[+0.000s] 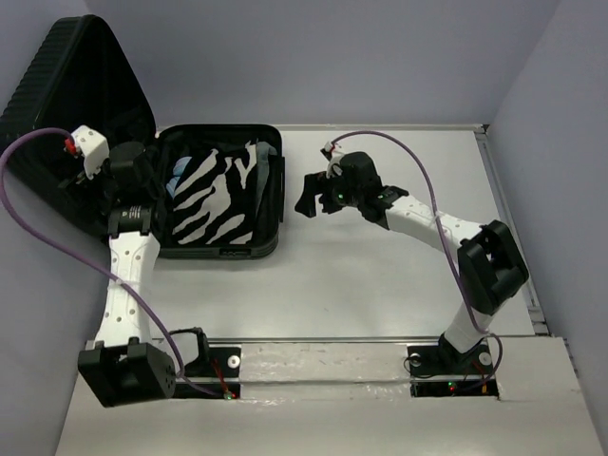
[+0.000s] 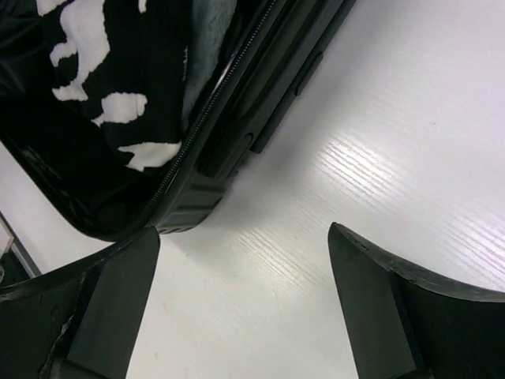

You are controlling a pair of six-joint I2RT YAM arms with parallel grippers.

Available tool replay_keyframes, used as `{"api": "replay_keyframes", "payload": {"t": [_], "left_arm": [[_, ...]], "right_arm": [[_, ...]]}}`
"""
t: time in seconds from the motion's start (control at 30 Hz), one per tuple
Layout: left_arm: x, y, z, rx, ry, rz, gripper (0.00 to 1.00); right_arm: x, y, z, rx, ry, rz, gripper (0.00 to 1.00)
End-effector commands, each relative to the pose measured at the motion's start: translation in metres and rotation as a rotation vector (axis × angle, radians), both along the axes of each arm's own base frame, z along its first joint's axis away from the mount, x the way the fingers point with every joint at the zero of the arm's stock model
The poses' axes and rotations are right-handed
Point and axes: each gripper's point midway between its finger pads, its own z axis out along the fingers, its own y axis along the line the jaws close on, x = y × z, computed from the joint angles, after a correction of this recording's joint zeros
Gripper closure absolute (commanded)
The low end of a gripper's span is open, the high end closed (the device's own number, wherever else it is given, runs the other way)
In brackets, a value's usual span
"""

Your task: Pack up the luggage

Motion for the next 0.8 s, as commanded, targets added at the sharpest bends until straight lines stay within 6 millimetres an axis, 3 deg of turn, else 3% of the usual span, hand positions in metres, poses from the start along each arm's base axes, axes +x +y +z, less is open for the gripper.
{"api": "replay_keyframes", "payload": {"t": [0.0,0.07,0.1,0.23,0.27,0.33,0.4,0.53,0.63,0.73,0.77], "left_arm": [[-0.006,0.015,0.033,0.050,-0.068,0.114,0.15],[-0.002,0.024,0.026,0.045,-0.046,0.133,0.26],[-0.001,0.026,0.023,0.043,-0.043,0.137,0.28],[0.008,0.036,0.007,0.030,-0.003,0.155,0.60],[0.010,0.036,0.003,0.029,0.012,0.154,0.75],[0.013,0.035,0.003,0.021,0.006,0.130,0.94],[0.015,0.031,0.003,0.012,-0.008,0.101,0.94],[0.022,-0.003,0.006,0.012,-0.047,-0.021,0.94],[0.029,-0.074,0.011,0.079,-0.038,-0.221,0.94],[0.023,-0.111,0.006,0.091,-0.048,-0.355,0.94],[0.024,-0.136,-0.002,0.097,-0.031,-0.446,0.94]], "right_arm": [[0.005,0.018,0.022,0.093,-0.070,0.060,0.06],[0.006,0.020,0.017,0.093,-0.055,0.059,0.05],[0.007,0.021,0.011,0.090,-0.043,0.059,0.04],[0.009,0.024,0.000,0.086,-0.019,0.057,0.04],[0.009,0.024,-0.002,0.085,-0.018,0.057,0.04],[0.010,0.025,-0.003,0.088,-0.014,0.056,0.04],[0.012,0.026,-0.005,0.089,-0.010,0.053,0.03],[0.022,0.036,-0.009,0.109,0.020,0.039,0.02],[0.024,0.052,-0.009,0.162,0.072,0.073,0.02],[0.023,0.059,-0.013,0.197,0.117,0.077,0.06],[0.024,0.059,-0.018,0.194,0.132,0.071,0.07]]}}
